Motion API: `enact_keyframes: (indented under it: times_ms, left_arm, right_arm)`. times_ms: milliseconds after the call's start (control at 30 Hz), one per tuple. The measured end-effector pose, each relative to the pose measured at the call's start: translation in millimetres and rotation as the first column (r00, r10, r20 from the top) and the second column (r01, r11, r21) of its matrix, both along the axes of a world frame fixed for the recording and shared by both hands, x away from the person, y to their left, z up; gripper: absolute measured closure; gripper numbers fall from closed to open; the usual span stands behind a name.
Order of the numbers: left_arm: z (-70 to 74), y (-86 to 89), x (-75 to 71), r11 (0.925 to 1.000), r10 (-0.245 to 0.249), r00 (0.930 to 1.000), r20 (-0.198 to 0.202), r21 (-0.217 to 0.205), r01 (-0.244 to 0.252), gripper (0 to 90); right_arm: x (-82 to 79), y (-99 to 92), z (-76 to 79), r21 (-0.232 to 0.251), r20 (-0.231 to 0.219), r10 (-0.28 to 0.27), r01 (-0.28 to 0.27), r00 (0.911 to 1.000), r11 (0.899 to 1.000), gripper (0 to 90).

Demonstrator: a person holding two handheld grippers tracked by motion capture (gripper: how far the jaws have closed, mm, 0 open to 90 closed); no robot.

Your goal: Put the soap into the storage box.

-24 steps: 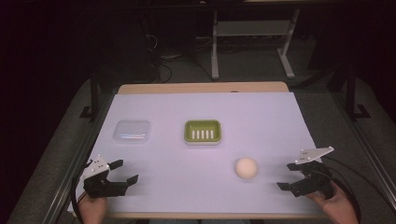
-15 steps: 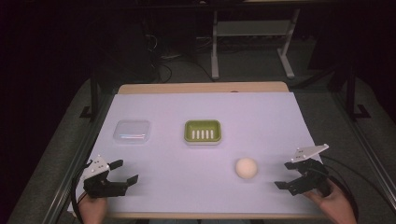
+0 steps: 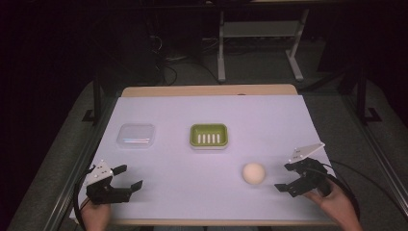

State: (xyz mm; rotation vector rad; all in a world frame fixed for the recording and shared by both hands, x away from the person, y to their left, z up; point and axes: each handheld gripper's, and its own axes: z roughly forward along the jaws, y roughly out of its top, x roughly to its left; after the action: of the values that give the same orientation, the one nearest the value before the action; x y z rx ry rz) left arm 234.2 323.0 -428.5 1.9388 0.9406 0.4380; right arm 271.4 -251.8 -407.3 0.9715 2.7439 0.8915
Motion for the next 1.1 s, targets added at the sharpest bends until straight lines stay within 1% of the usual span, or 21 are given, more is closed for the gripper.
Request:
enact_keyframes:
  times_ms: [67,100,167,267,400,500,567,733,767,867,900,967,1000,1033,1067,1100]
  left_arm:
    - [0.0,0.3,-0.1,1.0000,-0.001,1.0000,0.000,0.002,0.001,13.0]
    - [0.1,0.4,0.0,1.0000,-0.001,1.0000,0.000,0.002,0.001,13.0]
    - [-0.2,0.5,-0.1,1.0000,0.001,1.0000,-0.003,0.001,-0.001,13.0]
    - [-0.2,0.1,-0.4,1.0000,0.004,1.0000,-0.004,0.001,-0.004,13.0]
    - [-0.4,0.7,0.1,1.0000,0.001,1.0000,0.002,0.002,-0.001,13.0]
    - [-0.3,0.9,0.1,1.0000,0.000,1.0000,0.000,0.007,0.000,13.0]
    - [-0.4,0.7,0.0,1.0000,0.001,1.0000,0.002,0.003,-0.001,13.0]
    - [-0.3,0.6,0.0,1.0000,-0.001,1.0000,0.001,0.003,0.001,13.0]
    - [-0.5,-0.1,-0.3,1.0000,0.003,1.0000,-0.004,-0.002,-0.003,13.0]
    - [-0.6,-0.6,-0.3,1.0000,0.002,1.0000,-0.003,-0.004,-0.002,13.0]
    - [-0.5,-0.5,-0.3,1.0000,0.002,1.0000,-0.003,-0.004,-0.002,13.0]
    - [-0.4,-0.1,-0.3,1.0000,0.001,1.0000,-0.004,-0.003,-0.001,13.0]
    - [-0.3,0.8,0.1,1.0000,-0.003,1.0000,0.000,0.002,0.003,13.0]
    - [-0.3,0.8,0.1,1.0000,-0.003,1.0000,0.000,0.002,0.003,13.0]
    - [-0.3,0.9,-0.1,1.0000,-0.001,1.0000,0.000,0.000,0.001,13.0]
    - [-0.3,0.5,-0.5,1.0000,0.002,1.0000,-0.004,-0.004,-0.002,13.0]
  right_arm:
    - [1.0,1.4,0.1,-0.006,0.002,0.003,-0.003,1.0000,1.000,16.0]
    - [2.5,4.1,1.1,-0.008,-0.004,0.005,-0.005,1.0000,1.000,15.8]
    - [4.6,7.2,1.5,-0.011,0.003,0.015,-0.015,0.9999,1.000,15.7]
    - [6.3,10.5,2.1,-0.014,0.001,0.016,-0.016,0.9999,1.000,15.7]
    - [11.9,16.8,3.8,-0.027,-0.002,0.043,-0.043,0.9991,0.999,15.7]
    - [13.9,19.9,5.8,-0.030,-0.004,0.048,-0.048,0.9988,0.998,15.8]
    - [14.5,21.0,6.5,-0.028,-0.004,0.049,-0.049,0.9988,0.998,15.8]
    - [18.9,29.5,10.0,-0.038,0.002,0.072,-0.072,0.9974,0.997,15.8]
    - [19.5,31.1,10.0,-0.043,-0.008,0.070,-0.071,0.9975,0.997,15.8]
    - [23.4,35.2,9.2,-0.054,-0.012,0.078,-0.078,0.9969,0.995,15.7]
    - [24.3,36.7,9.4,-0.052,-0.020,0.080,-0.081,0.9966,0.995,15.7]
    - [25.6,38.4,9.1,-0.050,-0.020,0.086,-0.087,0.9961,0.995,15.7]
    - [27.8,41.8,8.1,-0.059,-0.024,0.097,-0.098,0.9950,0.993,15.7]
    - [27.8,41.8,8.1,-0.059,-0.024,0.097,-0.098,0.9950,0.993,15.7]
    - [29.8,45.7,6.9,-0.073,-0.025,0.112,-0.113,0.9934,0.991,15.8]
    - [30.2,47.7,6.8,-0.075,-0.030,0.112,-0.114,0.9932,0.991,15.8]
